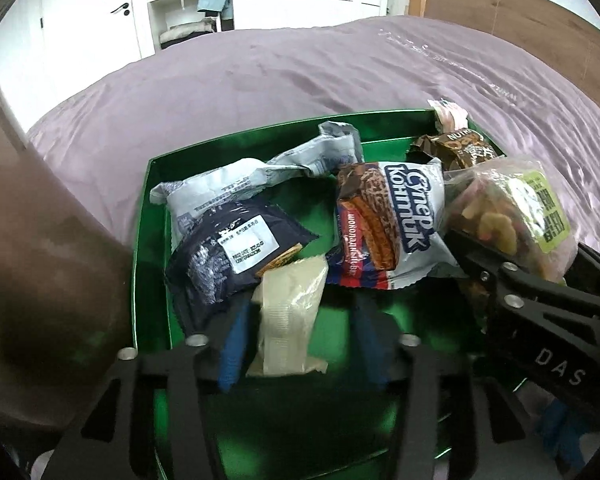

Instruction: Organize snacks

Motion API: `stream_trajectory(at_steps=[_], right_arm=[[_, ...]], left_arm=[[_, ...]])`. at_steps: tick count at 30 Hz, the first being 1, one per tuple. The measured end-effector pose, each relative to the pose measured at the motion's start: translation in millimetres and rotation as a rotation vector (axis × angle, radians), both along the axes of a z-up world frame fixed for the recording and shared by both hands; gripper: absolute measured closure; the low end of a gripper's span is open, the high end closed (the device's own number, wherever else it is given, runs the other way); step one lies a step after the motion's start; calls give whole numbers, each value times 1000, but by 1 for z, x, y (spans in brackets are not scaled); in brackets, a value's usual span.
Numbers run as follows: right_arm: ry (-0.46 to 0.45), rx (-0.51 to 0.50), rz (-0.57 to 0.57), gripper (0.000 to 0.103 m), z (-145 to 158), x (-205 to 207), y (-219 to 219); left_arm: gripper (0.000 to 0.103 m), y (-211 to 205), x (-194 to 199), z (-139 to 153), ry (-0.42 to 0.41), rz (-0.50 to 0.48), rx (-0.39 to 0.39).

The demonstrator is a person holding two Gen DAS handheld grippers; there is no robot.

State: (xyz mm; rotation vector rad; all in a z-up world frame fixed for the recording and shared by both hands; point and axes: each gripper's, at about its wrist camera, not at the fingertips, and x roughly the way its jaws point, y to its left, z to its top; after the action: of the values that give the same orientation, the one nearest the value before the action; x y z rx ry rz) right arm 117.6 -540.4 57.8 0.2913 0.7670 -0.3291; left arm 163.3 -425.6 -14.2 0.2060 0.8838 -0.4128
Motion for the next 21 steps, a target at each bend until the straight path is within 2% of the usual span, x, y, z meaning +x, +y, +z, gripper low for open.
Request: stream_trajectory(at_steps=[2,9,12,21], right_arm=[[-4,3,2,11,-1,0,-2],[-16,-4,-9,6,-2,-3,0],[-22,-6,-18,0,0,-5,-1],[-77,-44,-42,0,19,-16,0]], left_arm=[[48,0,0,-1,-4,5,-3],[46,-3,-2,-1,-27,-2,0],[45,-3,-2,0,-27,-2,3],[45,-4,-6,5,-31,-5,10]])
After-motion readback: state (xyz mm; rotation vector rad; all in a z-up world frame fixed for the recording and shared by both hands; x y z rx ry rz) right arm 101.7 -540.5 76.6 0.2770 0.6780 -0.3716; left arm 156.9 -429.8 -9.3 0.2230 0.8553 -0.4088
